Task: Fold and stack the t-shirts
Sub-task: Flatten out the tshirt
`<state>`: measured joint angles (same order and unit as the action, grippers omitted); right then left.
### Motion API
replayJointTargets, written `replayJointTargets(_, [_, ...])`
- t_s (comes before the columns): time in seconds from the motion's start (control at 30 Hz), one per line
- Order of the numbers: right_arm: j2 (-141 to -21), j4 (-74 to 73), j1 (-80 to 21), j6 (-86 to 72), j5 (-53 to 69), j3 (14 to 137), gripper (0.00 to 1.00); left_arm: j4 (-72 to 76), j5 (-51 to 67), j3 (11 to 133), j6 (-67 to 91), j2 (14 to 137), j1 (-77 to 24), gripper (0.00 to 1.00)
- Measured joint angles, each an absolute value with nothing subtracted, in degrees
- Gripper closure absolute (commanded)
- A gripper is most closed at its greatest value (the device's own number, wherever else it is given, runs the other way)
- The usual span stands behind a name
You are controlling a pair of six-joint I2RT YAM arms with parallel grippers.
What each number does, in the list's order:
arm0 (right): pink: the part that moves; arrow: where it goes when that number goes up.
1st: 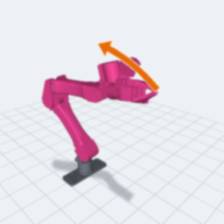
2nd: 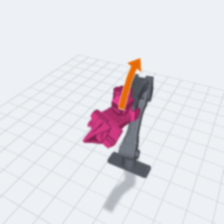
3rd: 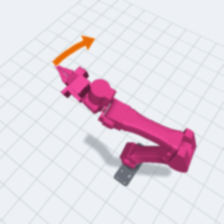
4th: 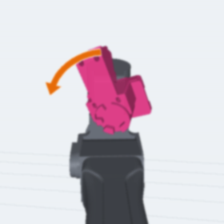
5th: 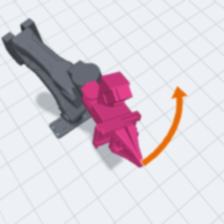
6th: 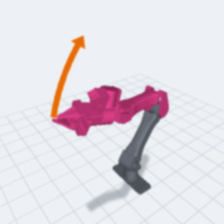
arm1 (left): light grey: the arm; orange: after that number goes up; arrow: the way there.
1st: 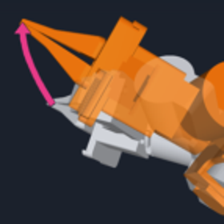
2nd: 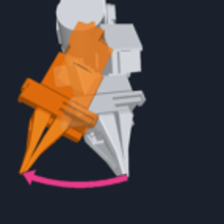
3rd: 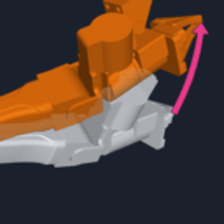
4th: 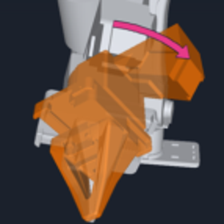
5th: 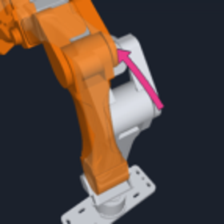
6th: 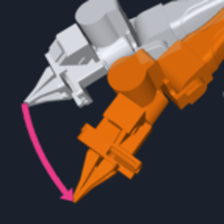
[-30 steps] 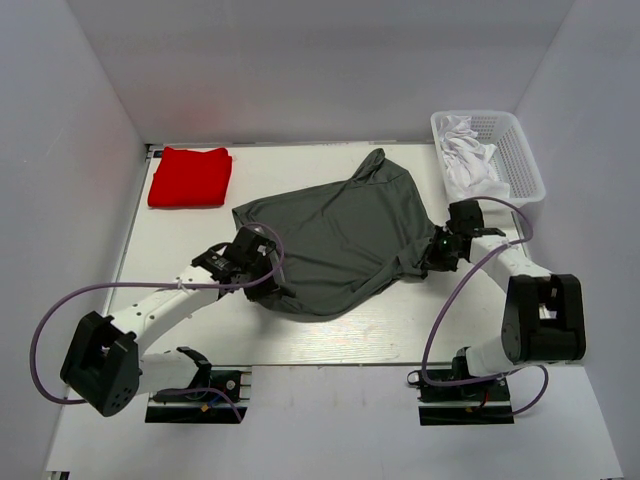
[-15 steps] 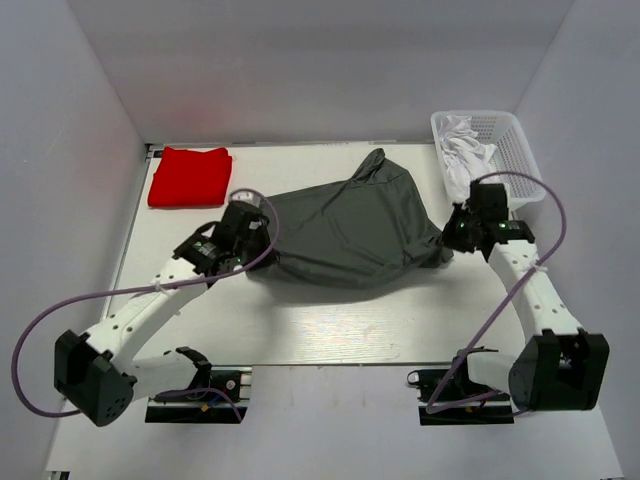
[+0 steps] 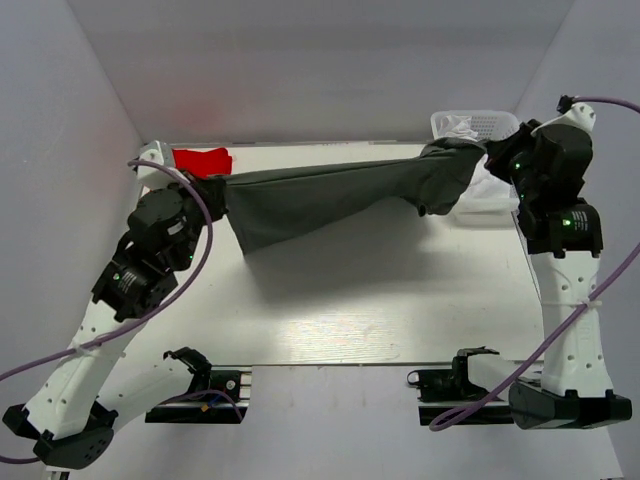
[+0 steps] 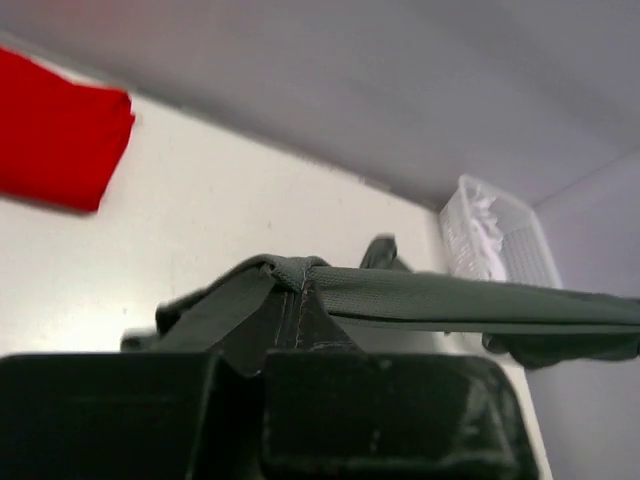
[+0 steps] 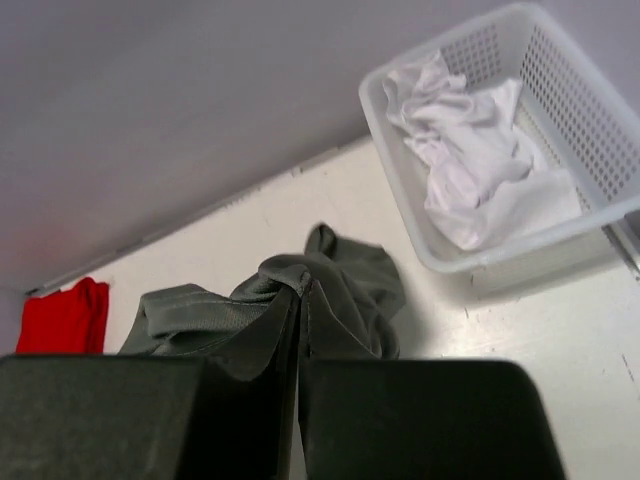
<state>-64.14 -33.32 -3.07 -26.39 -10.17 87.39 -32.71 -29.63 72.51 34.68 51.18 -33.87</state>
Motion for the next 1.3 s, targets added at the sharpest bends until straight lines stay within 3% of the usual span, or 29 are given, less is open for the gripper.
replayJointTargets(0.47, [-62.8, -28.8, -3.0, -15.2, -4.6, 107.6, 1.00, -27.3, -26.3, 91.0, 22.3, 54.2, -33.9, 1.00])
replayJointTargets(0.67, [-58.3, -28.6, -3.1, -11.1, -5.3, 109.5, 1.00, -27.8, -24.9, 93.9, 20.0, 51.3, -33.9, 1.00])
replayJointTargets(1.3, [-43.3, -30.5, -3.0, -10.5, 2.2, 113.2, 1.00, -30.1, -0.4, 92.5, 20.9, 40.3, -33.8, 1.00])
